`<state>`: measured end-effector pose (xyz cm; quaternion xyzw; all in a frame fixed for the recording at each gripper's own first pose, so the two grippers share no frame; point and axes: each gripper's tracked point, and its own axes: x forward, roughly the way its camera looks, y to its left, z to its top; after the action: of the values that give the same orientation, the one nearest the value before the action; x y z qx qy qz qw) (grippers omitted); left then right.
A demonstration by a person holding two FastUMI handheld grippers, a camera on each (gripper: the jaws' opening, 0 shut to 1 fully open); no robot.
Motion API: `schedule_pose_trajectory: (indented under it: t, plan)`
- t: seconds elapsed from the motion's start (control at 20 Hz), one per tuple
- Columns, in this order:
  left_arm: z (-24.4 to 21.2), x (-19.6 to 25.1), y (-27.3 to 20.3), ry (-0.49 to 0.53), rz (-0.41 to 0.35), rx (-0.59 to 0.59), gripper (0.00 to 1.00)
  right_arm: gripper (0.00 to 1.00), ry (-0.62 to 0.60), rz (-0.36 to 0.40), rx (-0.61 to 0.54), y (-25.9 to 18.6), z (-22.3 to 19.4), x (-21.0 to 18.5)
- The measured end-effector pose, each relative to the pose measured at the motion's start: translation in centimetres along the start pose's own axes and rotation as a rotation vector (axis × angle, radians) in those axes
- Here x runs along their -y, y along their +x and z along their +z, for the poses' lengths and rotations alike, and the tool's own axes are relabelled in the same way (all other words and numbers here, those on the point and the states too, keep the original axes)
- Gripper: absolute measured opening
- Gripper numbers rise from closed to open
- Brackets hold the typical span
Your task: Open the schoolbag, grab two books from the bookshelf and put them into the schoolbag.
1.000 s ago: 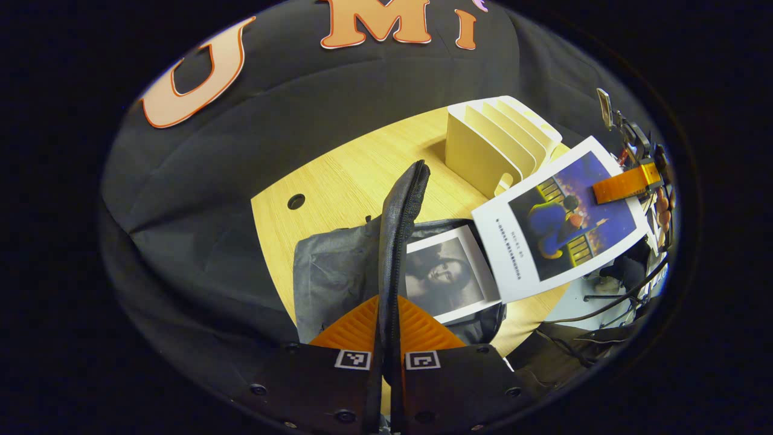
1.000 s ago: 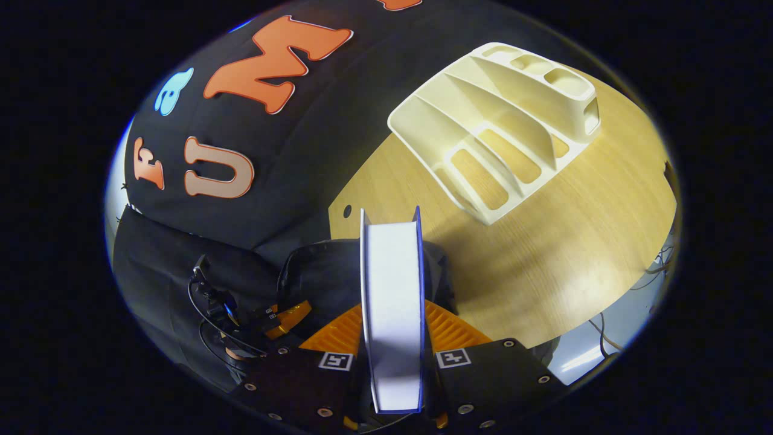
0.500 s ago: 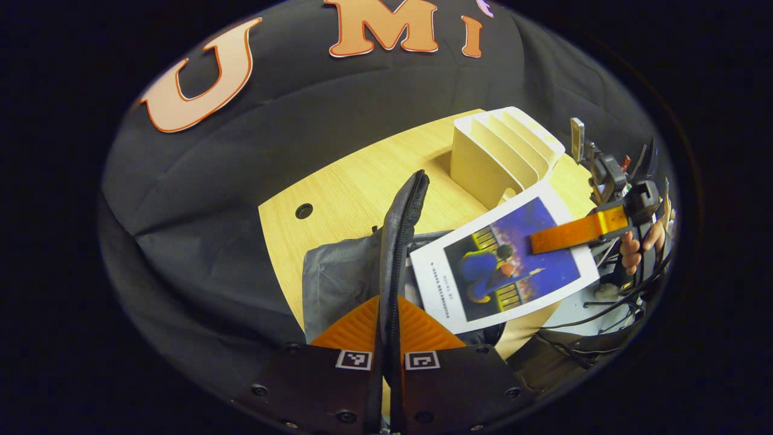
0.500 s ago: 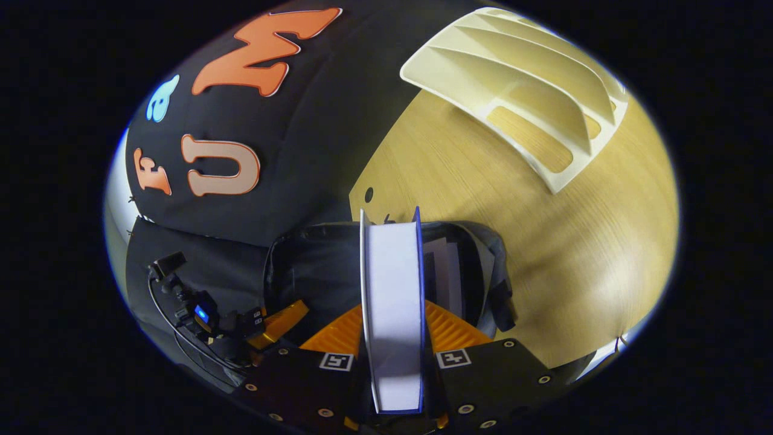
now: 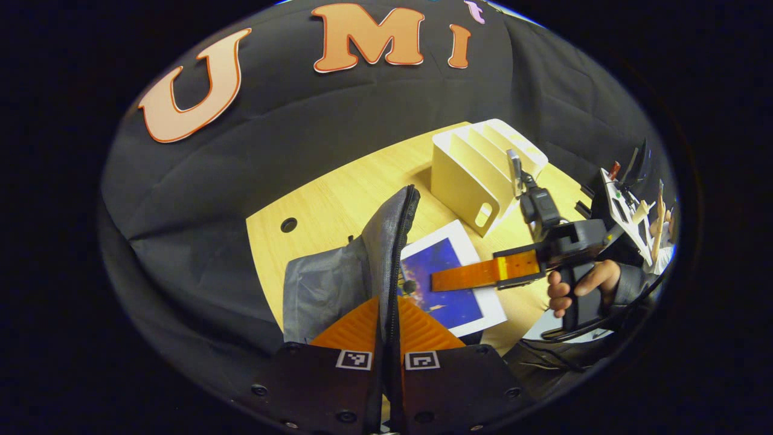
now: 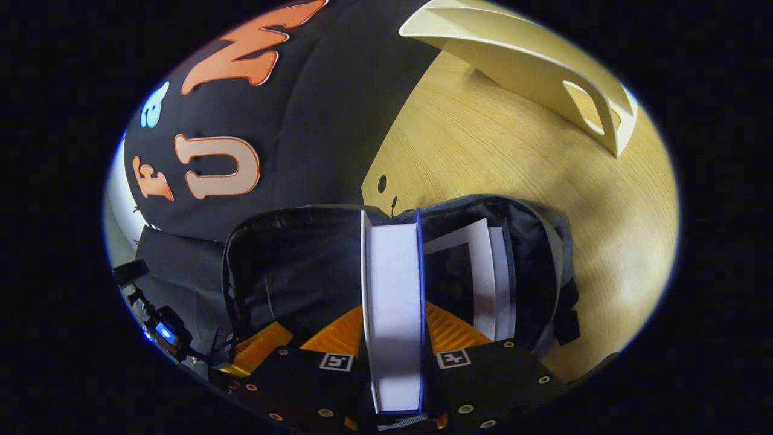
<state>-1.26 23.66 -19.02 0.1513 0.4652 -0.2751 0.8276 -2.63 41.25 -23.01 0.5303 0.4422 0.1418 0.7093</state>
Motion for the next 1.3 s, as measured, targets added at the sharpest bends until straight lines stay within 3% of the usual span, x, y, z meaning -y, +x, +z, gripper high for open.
schedule_pose_trajectory:
  t: [0.2, 0.25, 0.3, 0.4, 0.6, 0.65, 0.7, 0.8, 0.85, 1.0, 1.15, 1.2, 1.3]
  plan:
    - [0.6, 2.6, -0.6, 0.006, -0.019, 0.009, 0.06, 0.35, 0.013, -0.01, 0.002, 2.2, -0.4, 0.1]
    - [0.5, 3.3, -0.5, 0.013, -0.022, 0.011, 0.06, 0.26, 0.021, -0.02, -0.007, 2.5, -0.3, 0.0]
    - [0.3, 3.8, -0.4, 0.015, -0.026, 0.013, 0.06, 0.27, 0.02, -0.04, 0.001, 2.5, -0.3, 0.2]
    - [-0.4, 3.3, 0.0, 0.019, -0.034, 0.017, 0.06, 0.45, -0.014, -0.132, 0.012, 1.8, -0.1, 1.6]
    - [-1.3, 3.3, 1.6, 0.011, -0.01, 0.025, 0.06, 0.61, -0.075, -0.241, 0.015, -0.7, 0.6, 3.6]
    - [-1.4, 3.7, 1.8, 0.009, -0.004, 0.025, 0.06, 0.51, -0.085, -0.242, 0.015, -1.0, 0.8, 3.6]
    - [-1.9, 3.9, 2.1, 0.011, 0.006, 0.022, 0.06, 0.7, -0.093, -0.239, 0.015, -1.4, 0.9, 3.6]
    - [-2.7, 5.7, 1.8, 0.006, 0.032, 0.004, 0.06, 0.83, -0.109, -0.214, 0.021, -3.1, 1.6, 3.2]
    - [-3.0, 6.9, 2.5, -0.014, 0.036, -0.011, 0.1, 0.89, -0.125, -0.212, 0.021, -4.0, 2.0, 3.3]
    - [-3.7, 11.4, 3.6, -0.072, -0.014, -0.039, 0.21, 0.93, -0.209, -0.239, 0.039, -7.2, 4.1, 4.4]
    - [-3.4, 14.7, 4.8, -0.122, 0.018, -0.051, 0.52, 0.98, -0.298, -0.26, 0.058, -11.1, 6.7, 5.4]
    - [-2.3, 15.6, 5.1, -0.146, 0.036, -0.031, 0.55, 0.98, -0.327, -0.266, 0.075, -12.4, 7.7, 5.7]
    - [-0.4, 17.6, 5.2, -0.184, 0.049, 0.002, 0.75, 0.98, -0.365, -0.275, 0.096, -14.4, 9.3, 6.1]
